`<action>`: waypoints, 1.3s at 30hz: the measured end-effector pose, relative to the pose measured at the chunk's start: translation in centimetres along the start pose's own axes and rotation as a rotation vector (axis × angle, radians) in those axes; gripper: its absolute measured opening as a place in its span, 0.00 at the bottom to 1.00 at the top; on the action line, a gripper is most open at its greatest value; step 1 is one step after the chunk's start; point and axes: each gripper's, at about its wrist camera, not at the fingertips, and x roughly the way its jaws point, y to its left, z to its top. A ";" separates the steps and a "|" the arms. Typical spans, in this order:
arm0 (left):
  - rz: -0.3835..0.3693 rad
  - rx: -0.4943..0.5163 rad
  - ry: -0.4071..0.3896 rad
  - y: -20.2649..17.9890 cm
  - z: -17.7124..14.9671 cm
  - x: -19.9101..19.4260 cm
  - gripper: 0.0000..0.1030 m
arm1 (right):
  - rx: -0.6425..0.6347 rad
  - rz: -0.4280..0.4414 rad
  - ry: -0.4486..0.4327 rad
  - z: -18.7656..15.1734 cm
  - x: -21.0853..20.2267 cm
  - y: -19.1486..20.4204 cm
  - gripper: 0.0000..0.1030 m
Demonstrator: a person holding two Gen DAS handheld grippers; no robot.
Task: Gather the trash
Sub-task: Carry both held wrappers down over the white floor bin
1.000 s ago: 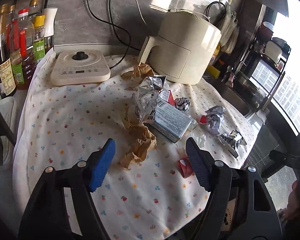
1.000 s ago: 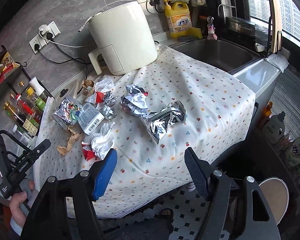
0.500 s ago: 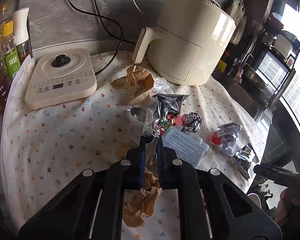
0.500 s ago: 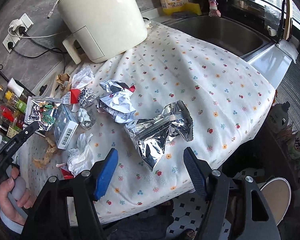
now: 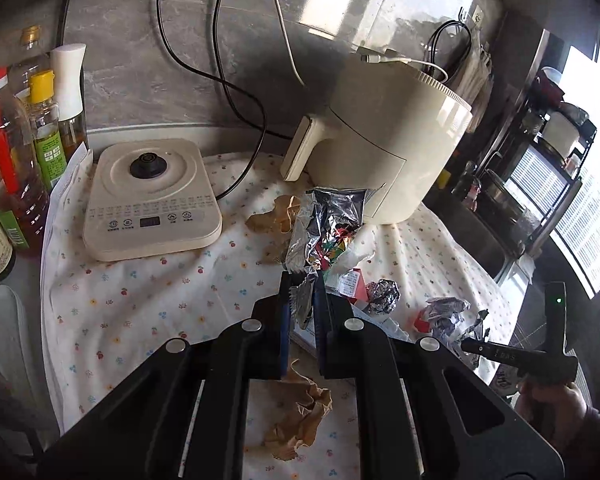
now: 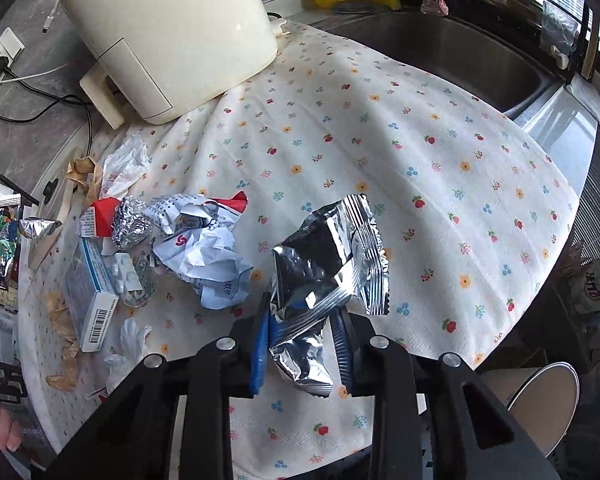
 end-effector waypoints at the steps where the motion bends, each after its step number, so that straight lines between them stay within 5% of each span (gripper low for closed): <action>1: 0.000 0.007 -0.005 -0.4 0.0 -0.1 0.10 | -0.009 0.014 -0.013 0.0 -0.6 0.0 0.23; 11: -0.059 0.070 -0.041 -8.1 -1.9 -1.3 0.10 | 0.010 0.089 -0.115 -2.5 -7.4 -5.5 0.23; 23: -0.188 0.167 0.066 -24.6 -9.3 -0.8 0.10 | 0.139 0.010 -0.147 -9.8 -15.4 -22.6 0.26; 36: -0.318 0.300 0.219 -37.5 -18.9 1.2 0.10 | 0.300 -0.105 -0.069 -19.4 -15.6 -36.4 0.29; 39: -0.342 0.324 0.265 -39.5 -21.9 1.9 0.10 | 0.311 -0.111 -0.023 -21.8 -14.1 -38.5 0.41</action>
